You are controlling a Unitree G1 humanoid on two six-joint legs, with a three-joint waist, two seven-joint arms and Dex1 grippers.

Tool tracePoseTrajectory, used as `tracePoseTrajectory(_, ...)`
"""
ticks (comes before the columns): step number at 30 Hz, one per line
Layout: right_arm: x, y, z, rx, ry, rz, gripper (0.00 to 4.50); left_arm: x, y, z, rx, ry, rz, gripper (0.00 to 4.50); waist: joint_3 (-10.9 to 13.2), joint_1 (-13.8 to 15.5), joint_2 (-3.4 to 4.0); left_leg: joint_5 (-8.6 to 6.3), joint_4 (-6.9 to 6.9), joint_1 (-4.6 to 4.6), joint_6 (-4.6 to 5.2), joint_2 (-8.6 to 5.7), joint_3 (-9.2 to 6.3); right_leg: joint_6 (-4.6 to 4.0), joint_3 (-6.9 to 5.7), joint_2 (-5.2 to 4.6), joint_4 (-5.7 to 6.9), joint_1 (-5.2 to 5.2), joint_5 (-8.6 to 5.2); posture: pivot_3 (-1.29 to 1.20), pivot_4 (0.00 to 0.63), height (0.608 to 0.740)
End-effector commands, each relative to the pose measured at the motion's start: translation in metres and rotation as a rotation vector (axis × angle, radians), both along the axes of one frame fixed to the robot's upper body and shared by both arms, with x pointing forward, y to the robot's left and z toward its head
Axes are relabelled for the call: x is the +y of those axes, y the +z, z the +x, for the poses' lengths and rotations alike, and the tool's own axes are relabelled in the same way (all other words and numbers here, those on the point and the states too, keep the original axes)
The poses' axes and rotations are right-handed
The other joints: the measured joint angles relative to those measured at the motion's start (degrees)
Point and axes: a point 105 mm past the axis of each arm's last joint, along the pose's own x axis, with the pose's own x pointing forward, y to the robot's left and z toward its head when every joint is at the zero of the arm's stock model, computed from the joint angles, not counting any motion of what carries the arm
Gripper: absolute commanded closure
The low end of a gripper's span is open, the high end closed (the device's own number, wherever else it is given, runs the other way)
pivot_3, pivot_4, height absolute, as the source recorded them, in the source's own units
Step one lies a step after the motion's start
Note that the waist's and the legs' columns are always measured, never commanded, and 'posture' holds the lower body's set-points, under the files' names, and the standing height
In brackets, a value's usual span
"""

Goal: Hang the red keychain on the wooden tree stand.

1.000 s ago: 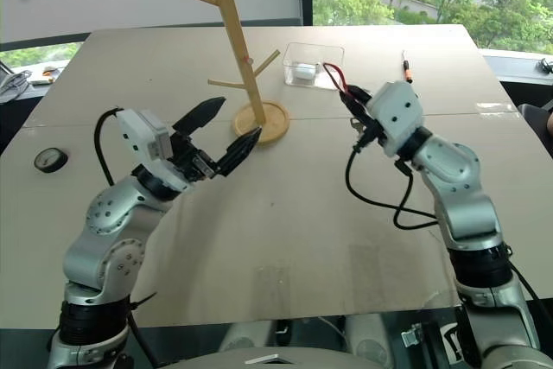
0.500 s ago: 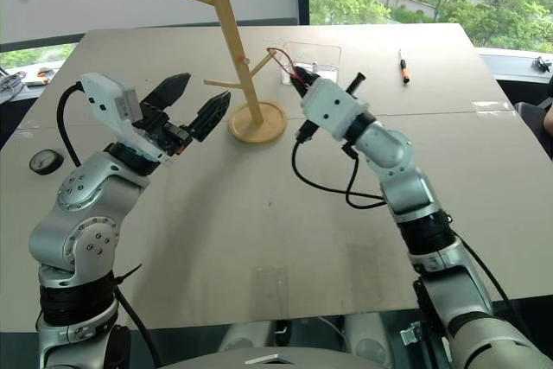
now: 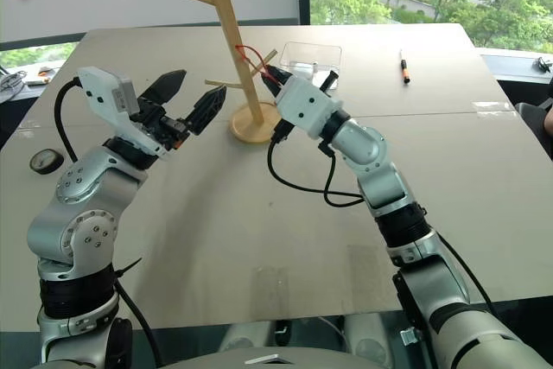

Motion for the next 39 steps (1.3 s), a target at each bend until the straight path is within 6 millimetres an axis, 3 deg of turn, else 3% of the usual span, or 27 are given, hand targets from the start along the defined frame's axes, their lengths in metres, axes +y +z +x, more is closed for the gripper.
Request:
tracePoseTrajectory(1,0.009,0.014,-0.001,-0.048,0.026,0.027,4.44,0.0,0.009,-0.003,-0.034,-0.001,-0.002,0.0,0.0,0.0,0.0,0.0,0.0,0.0,0.0,0.0,0.0,0.0,0.0,0.0,0.0,0.0,0.0,0.0,0.15,0.74)
tracePoseTrajectory(26,0.024,0.005,0.028,0.023,0.009,0.086,4.44,-0.007,0.015,-0.006,-0.048,0.003,-0.013,0.0,0.0,-1.2,0.0,0.02,-0.1,0.0,-0.03,0.0,-0.02,-0.01,0.02,-0.01,0.0,-0.03,0.0,0.0,0.15,0.74)
tracePoseTrajectory(27,0.024,0.006,0.029,0.024,0.008,0.092,3.65,-0.007,0.015,-0.006,-0.048,0.003,-0.013,0.0,0.0,-1.2,0.0,0.02,-0.1,0.0,-0.04,0.0,-0.02,-0.01,0.02,-0.01,0.0,-0.03,0.01,0.0,0.15,0.74)
tracePoseTrajectory(28,0.024,0.007,0.029,0.027,0.01,0.099,3.41,-0.007,0.016,-0.006,-0.049,0.003,-0.013,0.0,0.0,-1.2,0.01,0.02,-0.11,0.0,-0.04,0.0,-0.02,-0.01,0.02,-0.01,0.0,-0.04,0.01,0.0,0.15,0.74)
tracePoseTrajectory(35,0.021,0.01,0.03,0.039,0.016,0.128,0.04,-0.008,0.016,-0.004,-0.048,0.004,-0.014,0.0,0.0,-1.2,0.01,0.02,-0.11,0.0,-0.04,0.0,-0.02,-0.01,0.02,-0.01,0.0,-0.04,0.01,0.0,0.15,0.74)
tracePoseTrajectory(39,0.008,0.001,0.031,0.081,-0.001,0.157,0.04,-0.003,0.01,0.001,-0.04,0.056,-0.009,0.0,0.0,-1.2,0.01,0.02,-0.11,0.0,-0.04,-0.01,-0.02,-0.01,0.02,-0.01,0.0,-0.04,0.01,0.0,0.15,0.74)
